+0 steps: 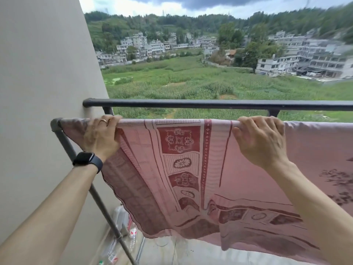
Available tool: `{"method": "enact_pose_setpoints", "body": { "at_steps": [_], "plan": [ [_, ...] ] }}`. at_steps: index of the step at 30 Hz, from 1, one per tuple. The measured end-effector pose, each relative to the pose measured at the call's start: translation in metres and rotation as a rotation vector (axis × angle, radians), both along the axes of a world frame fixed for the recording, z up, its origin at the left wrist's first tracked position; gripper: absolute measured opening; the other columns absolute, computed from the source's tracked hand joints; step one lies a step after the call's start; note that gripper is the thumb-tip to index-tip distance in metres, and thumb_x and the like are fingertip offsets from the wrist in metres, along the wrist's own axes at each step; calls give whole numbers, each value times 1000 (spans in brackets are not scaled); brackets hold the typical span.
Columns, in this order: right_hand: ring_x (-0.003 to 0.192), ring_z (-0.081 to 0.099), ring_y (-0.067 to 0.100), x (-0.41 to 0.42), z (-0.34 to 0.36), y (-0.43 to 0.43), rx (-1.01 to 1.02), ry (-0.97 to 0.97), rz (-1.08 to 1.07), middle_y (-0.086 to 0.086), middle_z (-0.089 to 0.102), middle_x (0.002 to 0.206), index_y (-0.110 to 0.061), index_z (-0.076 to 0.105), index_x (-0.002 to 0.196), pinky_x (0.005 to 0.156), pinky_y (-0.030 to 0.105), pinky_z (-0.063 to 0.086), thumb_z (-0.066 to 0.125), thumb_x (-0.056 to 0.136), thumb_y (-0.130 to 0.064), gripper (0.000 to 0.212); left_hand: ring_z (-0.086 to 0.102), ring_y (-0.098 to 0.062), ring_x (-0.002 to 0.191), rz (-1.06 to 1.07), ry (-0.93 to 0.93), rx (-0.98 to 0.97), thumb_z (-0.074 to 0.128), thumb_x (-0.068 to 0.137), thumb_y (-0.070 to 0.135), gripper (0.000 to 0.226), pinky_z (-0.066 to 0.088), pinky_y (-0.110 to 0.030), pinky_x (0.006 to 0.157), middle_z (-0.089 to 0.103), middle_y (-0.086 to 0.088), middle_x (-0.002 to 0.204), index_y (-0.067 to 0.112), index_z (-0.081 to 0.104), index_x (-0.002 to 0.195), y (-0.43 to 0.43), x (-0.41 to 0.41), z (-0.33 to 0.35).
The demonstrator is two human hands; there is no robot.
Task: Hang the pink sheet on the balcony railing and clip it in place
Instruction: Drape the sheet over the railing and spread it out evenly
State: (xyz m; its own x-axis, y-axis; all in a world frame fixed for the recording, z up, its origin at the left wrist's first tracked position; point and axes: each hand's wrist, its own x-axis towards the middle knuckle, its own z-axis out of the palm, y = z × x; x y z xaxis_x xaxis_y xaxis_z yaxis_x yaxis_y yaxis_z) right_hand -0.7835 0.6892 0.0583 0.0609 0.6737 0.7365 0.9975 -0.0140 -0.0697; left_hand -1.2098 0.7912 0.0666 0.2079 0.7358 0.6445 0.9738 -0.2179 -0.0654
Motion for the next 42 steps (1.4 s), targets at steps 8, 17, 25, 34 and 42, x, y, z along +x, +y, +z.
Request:
{"method": "enact_pose_setpoints", "body": {
  "at_steps": [8, 17, 25, 34, 42],
  "plan": [
    [122, 49, 25, -51, -5, 20, 25, 88, 17, 3, 64, 124, -24, 64, 119, 110, 51, 24, 30, 102, -58, 51, 24, -28, 147, -213, -28, 20, 45, 93, 55, 71, 12, -57, 119, 33, -4, 156, 23, 27, 154, -17, 93, -31],
    [128, 56, 27, -41, -67, -12, 357, -94, 159, 3, 67, 129, -14, 77, 106, 101, 51, 43, 60, 100, -25, 22, 24, -27, 147, -173, 50, 130, 59, 87, 43, 69, -2, -59, 118, 25, -7, 160, 27, 33, 149, -35, 65, -63],
    [125, 46, 26, -38, 4, 21, -37, -18, -16, 4, 58, 130, -32, 58, 124, 109, 49, 20, 25, 98, -67, 55, 27, -30, 145, -222, 20, 83, 42, 95, 54, 64, 11, -61, 117, 35, -7, 154, 27, 30, 152, -9, 104, -30],
    [144, 34, 29, -61, -33, 9, 139, 17, 74, 6, 48, 149, -17, 52, 142, 121, 57, 9, 55, 94, -47, 57, -3, -26, 153, -271, -126, 83, 55, 95, 41, 75, 5, -61, 119, 6, -6, 165, 29, 15, 157, -36, 93, -67],
    [142, 37, 23, -211, 13, 46, 15, -38, 507, 1, 51, 146, -21, 57, 132, 117, 52, 25, 51, 94, -48, 47, 42, -23, 131, 92, -1296, 115, 59, 90, 35, 57, 39, -44, 107, 40, -7, 143, 26, 35, 141, -25, -22, -64]
  ]
}}
